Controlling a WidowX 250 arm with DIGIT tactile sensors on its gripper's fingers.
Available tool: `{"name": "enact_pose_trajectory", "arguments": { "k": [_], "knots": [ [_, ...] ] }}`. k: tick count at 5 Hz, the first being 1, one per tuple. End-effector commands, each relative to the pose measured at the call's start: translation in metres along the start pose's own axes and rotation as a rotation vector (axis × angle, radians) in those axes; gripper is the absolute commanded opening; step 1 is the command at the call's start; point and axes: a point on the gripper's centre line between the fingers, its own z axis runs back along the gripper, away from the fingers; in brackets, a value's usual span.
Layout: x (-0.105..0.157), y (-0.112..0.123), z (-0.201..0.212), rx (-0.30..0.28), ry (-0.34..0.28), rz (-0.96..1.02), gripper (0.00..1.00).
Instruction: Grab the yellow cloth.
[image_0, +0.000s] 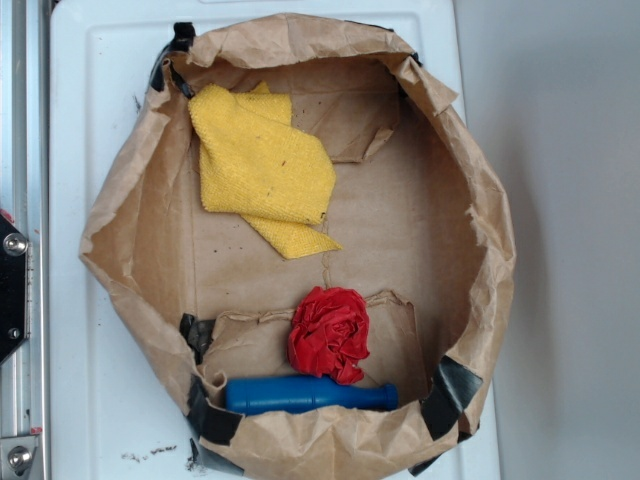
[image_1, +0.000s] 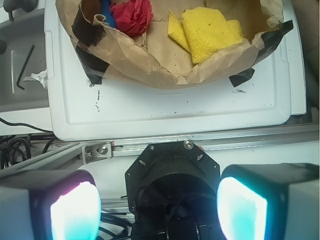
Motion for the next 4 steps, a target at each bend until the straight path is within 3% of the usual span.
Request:
{"name": "enact_pose_trajectory", "arguments": {
  "k": [1, 3, 4],
  "knots": [
    [0.000, 0.000, 0.000, 0.000, 0.000, 0.000, 1.00],
    [0.075, 0.019, -0.031, -0.089, -0.043, -0.032, 1.00],
    [0.111, 0.037, -0.041, -0.075, -0.137, -0.206, 1.00]
  ]
}}
